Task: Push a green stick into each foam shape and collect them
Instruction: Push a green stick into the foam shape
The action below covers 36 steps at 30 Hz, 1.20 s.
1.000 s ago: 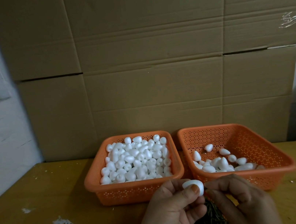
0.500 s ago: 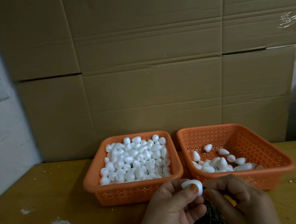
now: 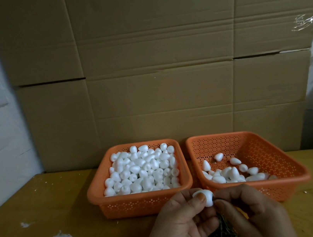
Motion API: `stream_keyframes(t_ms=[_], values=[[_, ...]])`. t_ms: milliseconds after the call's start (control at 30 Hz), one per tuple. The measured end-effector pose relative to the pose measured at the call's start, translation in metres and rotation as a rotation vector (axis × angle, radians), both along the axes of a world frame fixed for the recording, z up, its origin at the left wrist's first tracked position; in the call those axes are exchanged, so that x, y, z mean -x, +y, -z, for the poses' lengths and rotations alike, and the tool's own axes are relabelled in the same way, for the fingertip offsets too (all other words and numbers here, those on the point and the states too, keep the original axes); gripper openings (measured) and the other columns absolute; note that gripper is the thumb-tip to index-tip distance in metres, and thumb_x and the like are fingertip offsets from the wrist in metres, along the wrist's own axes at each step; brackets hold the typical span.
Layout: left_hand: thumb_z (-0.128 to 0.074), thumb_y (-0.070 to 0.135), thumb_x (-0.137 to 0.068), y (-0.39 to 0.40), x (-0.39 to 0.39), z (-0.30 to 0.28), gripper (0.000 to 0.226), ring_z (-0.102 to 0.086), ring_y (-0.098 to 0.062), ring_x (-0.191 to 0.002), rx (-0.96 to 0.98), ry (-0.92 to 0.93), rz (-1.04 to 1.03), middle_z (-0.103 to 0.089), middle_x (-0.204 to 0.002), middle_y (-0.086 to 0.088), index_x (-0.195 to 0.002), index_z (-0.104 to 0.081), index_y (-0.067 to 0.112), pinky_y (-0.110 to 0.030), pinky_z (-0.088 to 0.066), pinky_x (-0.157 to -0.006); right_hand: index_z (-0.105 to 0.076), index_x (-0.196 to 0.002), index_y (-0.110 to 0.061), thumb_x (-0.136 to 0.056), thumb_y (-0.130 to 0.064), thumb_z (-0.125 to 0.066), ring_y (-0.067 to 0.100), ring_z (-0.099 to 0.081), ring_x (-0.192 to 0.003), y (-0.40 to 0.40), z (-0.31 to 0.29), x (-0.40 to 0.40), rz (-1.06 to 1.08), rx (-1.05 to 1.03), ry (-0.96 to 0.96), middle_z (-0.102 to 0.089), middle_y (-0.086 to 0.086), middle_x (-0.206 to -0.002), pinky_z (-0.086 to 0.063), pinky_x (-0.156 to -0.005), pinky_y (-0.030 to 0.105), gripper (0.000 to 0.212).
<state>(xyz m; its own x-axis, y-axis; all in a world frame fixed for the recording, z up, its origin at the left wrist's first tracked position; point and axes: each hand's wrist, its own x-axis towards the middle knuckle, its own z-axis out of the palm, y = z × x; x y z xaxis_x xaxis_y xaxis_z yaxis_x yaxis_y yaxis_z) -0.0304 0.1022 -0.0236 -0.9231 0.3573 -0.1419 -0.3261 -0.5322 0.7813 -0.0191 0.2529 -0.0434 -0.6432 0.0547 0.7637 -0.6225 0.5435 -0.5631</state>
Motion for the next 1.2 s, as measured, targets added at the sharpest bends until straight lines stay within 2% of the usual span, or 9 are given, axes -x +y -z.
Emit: stream_keyframes(t_ms=[133, 233, 467, 533, 633, 733, 933, 1067, 1200], values=[[-0.077, 0.005, -0.062, -0.001, -0.001, 0.0, 0.033, -0.064, -0.02, -0.059, -0.001, -0.001, -0.003, -0.067, -0.079, -0.017, -0.093, -0.065, 0.001, -0.027, -0.053, -0.048, -0.069, -0.081, -0.035, -0.073, -0.02, -0.077, -0.005, -0.068, -0.076, -0.001, 0.0, -0.001, -0.007, -0.003, 0.004, -0.071, -0.021, -0.08, -0.049, -0.07, 0.007, 0.018], [-0.076, 0.004, -0.07, -0.001, -0.002, -0.002, 0.029, -0.064, -0.02, -0.058, -0.007, -0.014, -0.008, -0.066, -0.078, -0.017, -0.095, -0.063, 0.0, -0.027, -0.053, -0.047, -0.071, -0.078, -0.032, -0.073, -0.018, -0.077, -0.004, -0.069, -0.075, 0.0, 0.001, -0.001, 0.001, -0.006, 0.008, -0.071, -0.02, -0.079, -0.052, -0.069, 0.012, 0.016], [-0.076, 0.003, -0.061, -0.001, 0.0, -0.002, 0.028, -0.064, -0.021, -0.06, -0.02, -0.009, 0.003, -0.066, -0.077, -0.018, -0.088, -0.066, 0.001, -0.028, -0.054, -0.05, -0.071, -0.08, -0.036, -0.069, -0.018, -0.079, -0.002, -0.07, -0.075, 0.0, 0.001, -0.002, -0.015, 0.014, -0.062, -0.072, -0.019, -0.079, -0.054, -0.07, 0.016, 0.022], [-0.076, -0.002, -0.068, -0.001, 0.001, -0.002, 0.02, -0.065, -0.024, -0.062, -0.064, -0.022, 0.008, -0.067, -0.083, -0.023, -0.086, -0.068, -0.001, -0.03, -0.055, -0.052, -0.067, -0.092, -0.039, -0.064, -0.02, -0.082, 0.001, -0.07, -0.077, 0.0, 0.003, -0.002, -0.033, 0.046, -0.121, -0.072, -0.016, -0.08, -0.055, -0.073, 0.022, 0.037], [-0.065, 0.001, -0.07, -0.004, 0.003, -0.001, 0.014, -0.064, -0.022, -0.06, -0.113, -0.016, 0.01, -0.066, -0.084, -0.022, -0.081, -0.073, 0.0, -0.029, -0.055, -0.05, -0.063, -0.099, -0.045, -0.058, -0.003, -0.088, 0.003, -0.071, -0.079, 0.0, 0.007, 0.0, -0.026, 0.074, -0.162, -0.072, -0.013, -0.084, -0.055, -0.077, 0.024, 0.064], [-0.064, -0.003, -0.068, -0.006, 0.005, 0.0, 0.018, -0.064, -0.023, -0.059, -0.176, -0.015, 0.023, -0.066, -0.087, -0.024, -0.082, -0.073, 0.0, -0.03, -0.056, -0.051, -0.062, -0.101, -0.048, -0.057, 0.003, -0.087, 0.007, -0.071, -0.08, 0.0, 0.007, 0.001, -0.06, 0.105, -0.181, -0.071, -0.009, -0.091, -0.056, -0.078, 0.027, 0.071], [-0.057, -0.011, -0.071, -0.008, 0.007, 0.001, 0.027, -0.066, -0.027, -0.065, -0.225, 0.044, 0.053, -0.065, -0.091, -0.025, -0.095, -0.066, -0.002, -0.032, -0.057, -0.055, -0.063, -0.1, -0.046, -0.057, 0.0, -0.088, 0.009, -0.071, -0.08, -0.001, 0.008, 0.002, -0.091, 0.104, -0.162, -0.071, -0.006, -0.091, -0.057, -0.079, 0.032, 0.068], [-0.067, -0.019, -0.066, -0.007, 0.007, 0.003, 0.028, -0.068, -0.029, -0.07, -0.144, 0.12, 0.036, -0.066, -0.092, -0.027, -0.089, -0.068, -0.004, -0.035, -0.057, -0.056, -0.066, -0.101, -0.038, -0.057, -0.007, -0.09, 0.006, -0.07, -0.087, 0.0, 0.006, 0.003, -0.09, 0.011, -0.1, -0.071, -0.007, -0.096, -0.058, -0.078, 0.036, 0.059], [-0.067, -0.012, -0.055, -0.003, 0.007, 0.01, 0.035, -0.068, -0.026, -0.069, 0.028, 0.19, -0.018, -0.067, -0.084, -0.024, -0.088, -0.065, -0.004, -0.032, -0.055, -0.056, -0.066, -0.099, -0.032, -0.063, -0.022, -0.084, 0.0, -0.067, -0.088, 0.0, 0.002, 0.005, -0.066, -0.123, 0.042, -0.067, -0.013, -0.098, -0.055, -0.073, 0.02, 0.042]])
